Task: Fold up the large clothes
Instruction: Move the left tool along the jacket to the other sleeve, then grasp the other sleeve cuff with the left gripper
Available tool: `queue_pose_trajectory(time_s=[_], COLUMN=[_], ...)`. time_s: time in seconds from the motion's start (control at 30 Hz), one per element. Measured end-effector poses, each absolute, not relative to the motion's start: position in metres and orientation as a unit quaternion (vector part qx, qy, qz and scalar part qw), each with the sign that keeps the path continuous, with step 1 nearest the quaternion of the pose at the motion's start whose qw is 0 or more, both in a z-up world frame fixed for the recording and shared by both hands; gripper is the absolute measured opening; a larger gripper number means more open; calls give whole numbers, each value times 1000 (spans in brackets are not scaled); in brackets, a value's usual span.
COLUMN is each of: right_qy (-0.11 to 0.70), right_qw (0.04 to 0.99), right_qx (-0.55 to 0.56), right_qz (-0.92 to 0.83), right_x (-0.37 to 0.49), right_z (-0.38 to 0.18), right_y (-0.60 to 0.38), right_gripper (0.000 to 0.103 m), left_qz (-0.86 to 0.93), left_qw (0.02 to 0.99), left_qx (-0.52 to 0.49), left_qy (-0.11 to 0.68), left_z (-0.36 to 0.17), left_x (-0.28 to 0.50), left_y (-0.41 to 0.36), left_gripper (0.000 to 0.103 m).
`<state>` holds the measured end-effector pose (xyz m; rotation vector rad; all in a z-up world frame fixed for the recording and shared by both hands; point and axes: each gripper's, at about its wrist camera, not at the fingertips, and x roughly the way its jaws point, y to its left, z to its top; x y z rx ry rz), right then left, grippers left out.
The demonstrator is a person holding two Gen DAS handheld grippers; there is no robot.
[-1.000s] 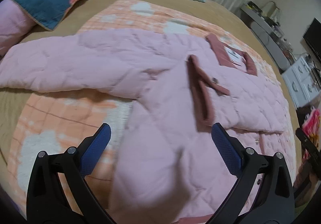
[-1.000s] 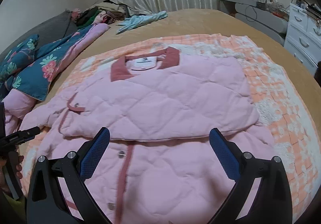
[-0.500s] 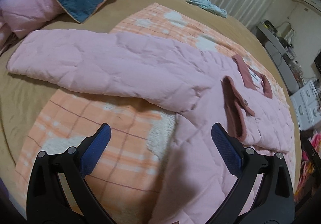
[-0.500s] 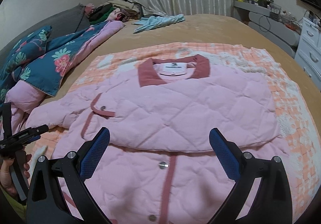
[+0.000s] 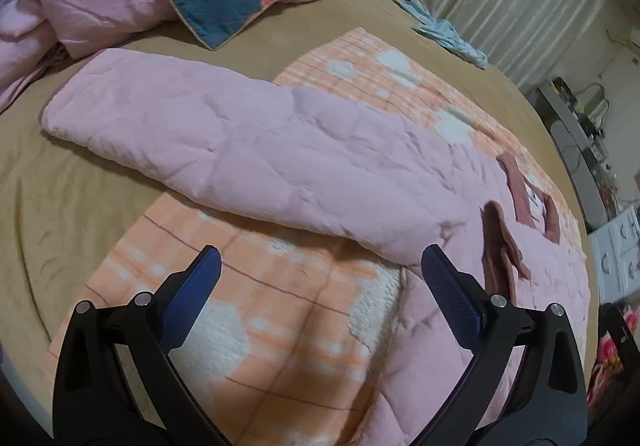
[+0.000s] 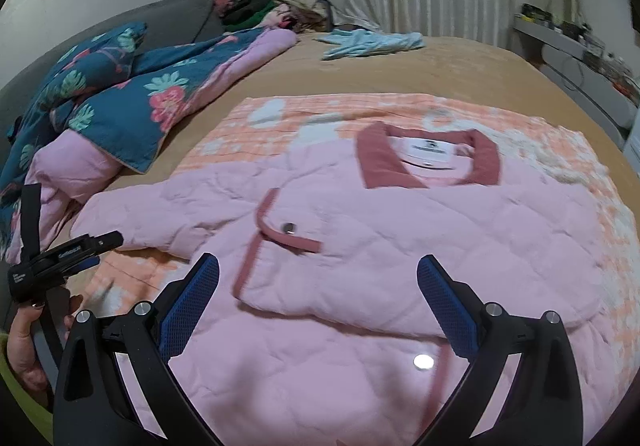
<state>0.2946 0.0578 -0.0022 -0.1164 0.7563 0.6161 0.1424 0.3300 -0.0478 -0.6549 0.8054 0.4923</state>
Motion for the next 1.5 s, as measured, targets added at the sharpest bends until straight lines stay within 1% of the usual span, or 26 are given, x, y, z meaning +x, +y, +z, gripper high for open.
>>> queue_pose_trajectory(time_s=[0.37,0.8,1.1,1.33,1.5], right_qy=[368,371,381,385,384], right_qw=[860,838,830,830,834], right_qx=[-92,-134,-145,-139,-132], right_qz=[341,376,380,379,375], right_x=[291,286,286,287,287], right_z=[-10,-19,-29,-33,-34], right_y=[124,187,206,208,199], right_gripper=[99,99,99,99,99], left_qz=[273,342,348,367,375], left_qw=[812,772,768,747,740], left_qx=[-364,-403,-423,-464,-493], left_qy=[366,354,332,303,262], left_z=[-61,-84,-92,-107,-114], left_x=[131,119,119,109,97], left_y=[372,419,442,472,492], left_gripper=[94,94,94,94,94])
